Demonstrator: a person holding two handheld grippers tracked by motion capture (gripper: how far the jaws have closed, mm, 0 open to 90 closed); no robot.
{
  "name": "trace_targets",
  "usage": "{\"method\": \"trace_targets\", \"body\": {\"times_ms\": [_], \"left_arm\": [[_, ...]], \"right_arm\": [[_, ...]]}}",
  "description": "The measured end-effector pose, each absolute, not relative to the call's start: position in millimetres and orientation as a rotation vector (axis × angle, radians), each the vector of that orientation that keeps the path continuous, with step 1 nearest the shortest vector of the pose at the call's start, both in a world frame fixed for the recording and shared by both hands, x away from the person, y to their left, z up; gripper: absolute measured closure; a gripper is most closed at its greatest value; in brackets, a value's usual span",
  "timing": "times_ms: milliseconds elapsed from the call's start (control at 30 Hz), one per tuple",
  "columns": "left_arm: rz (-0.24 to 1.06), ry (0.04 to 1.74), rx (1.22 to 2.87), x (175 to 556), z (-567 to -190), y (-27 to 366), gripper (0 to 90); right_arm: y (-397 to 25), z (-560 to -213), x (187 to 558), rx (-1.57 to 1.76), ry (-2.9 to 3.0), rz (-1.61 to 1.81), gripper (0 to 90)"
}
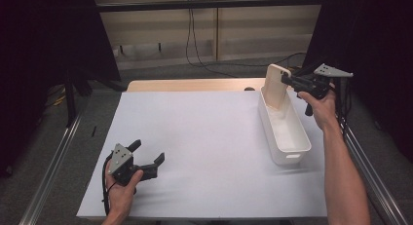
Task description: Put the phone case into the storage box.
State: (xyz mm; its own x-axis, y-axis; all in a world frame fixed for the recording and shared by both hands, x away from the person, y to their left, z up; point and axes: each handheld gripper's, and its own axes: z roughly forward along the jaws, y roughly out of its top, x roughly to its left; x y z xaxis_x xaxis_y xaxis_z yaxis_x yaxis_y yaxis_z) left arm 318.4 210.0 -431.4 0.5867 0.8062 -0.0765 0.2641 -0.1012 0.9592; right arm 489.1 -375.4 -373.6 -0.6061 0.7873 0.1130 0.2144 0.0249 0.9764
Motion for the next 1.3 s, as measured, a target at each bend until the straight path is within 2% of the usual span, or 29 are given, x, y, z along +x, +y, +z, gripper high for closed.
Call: {"method": "trace_targets", "body": {"times_ms": [833,1300], "left_arm": [[0.582,0.897,1.656,319.4,-431.7,208.8,2.7],[0.585,0.893,1.664,320.8,-432.6,207.2,2.7]], "right_arm": [[-374.9,-394.7,500.2,1.046,1.894,1.564,80.3],[-379.9,-389.1,512.9,1.038,1.956,1.469,80.1]]}}
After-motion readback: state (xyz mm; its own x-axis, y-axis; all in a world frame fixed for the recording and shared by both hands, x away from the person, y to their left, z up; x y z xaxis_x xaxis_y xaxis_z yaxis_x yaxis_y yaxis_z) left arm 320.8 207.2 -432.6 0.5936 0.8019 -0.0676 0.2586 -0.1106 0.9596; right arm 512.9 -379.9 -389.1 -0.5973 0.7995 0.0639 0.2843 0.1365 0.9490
